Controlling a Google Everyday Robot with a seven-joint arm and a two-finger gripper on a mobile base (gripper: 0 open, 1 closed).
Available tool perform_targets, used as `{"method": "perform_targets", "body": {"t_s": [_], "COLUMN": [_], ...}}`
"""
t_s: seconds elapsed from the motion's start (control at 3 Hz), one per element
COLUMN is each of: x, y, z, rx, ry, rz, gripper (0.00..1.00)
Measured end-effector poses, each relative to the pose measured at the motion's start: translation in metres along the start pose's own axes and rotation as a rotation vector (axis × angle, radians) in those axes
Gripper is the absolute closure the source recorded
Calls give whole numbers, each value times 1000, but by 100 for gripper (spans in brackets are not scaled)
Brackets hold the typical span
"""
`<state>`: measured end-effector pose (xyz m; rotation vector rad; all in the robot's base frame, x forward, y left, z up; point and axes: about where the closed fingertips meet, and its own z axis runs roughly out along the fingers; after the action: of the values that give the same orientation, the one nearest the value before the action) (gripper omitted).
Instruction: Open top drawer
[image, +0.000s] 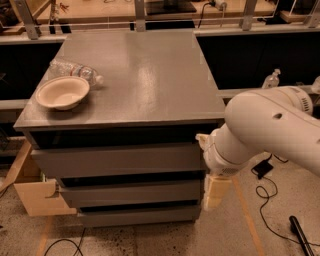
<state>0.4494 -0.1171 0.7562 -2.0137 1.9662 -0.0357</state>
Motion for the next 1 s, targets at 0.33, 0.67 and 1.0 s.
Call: {"method": "perform_targets", "body": {"t_s": [0.33,0.67,1.0], "x": [-14,-14,-20], "y": [-13,-13,-16], "z": [25,25,37], "rx": [26,26,30], "ry": [-30,-30,-82], "rz": [-36,-36,-28], "gripper": [0,0,0]}}
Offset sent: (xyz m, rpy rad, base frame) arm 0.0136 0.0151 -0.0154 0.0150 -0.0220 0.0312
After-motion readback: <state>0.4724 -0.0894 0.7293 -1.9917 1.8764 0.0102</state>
